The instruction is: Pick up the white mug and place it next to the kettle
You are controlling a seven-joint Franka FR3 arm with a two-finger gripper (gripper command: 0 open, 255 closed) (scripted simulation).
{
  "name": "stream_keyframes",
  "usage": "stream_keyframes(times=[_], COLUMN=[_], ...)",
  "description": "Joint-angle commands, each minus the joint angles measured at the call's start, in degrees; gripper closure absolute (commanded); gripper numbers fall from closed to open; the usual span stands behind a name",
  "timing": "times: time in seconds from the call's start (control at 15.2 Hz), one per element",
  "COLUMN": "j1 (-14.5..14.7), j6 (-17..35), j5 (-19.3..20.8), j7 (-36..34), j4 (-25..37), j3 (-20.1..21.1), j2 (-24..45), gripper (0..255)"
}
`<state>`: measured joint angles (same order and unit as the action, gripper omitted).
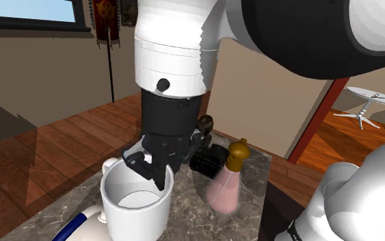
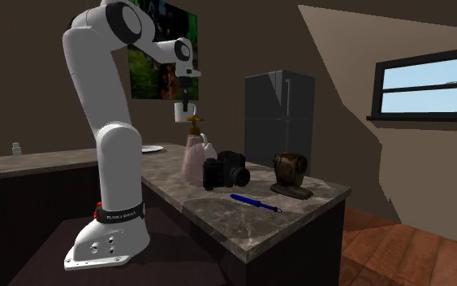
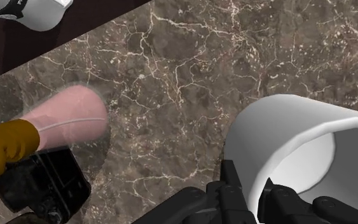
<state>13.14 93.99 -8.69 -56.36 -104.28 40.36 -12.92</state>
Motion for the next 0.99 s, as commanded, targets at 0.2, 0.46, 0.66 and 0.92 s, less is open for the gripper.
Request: stream_keyframes(times=[0.2,0.46,0.66,0.92], j1=[2.09,7.58,14.91,23.27], j6=[-0.14,-2.17,-5.19,-8.2], j5=[6.51,15.33,22.32,27.97], j7=[-11.08,-20.77,-26.96,-31.06], j4=[8.71,17.92,26.57,35.56], j3=[7.66,11.81,12.21,10.7], j2=[10.59,21.92,30.78,38.59], gripper=[255,255,255,255])
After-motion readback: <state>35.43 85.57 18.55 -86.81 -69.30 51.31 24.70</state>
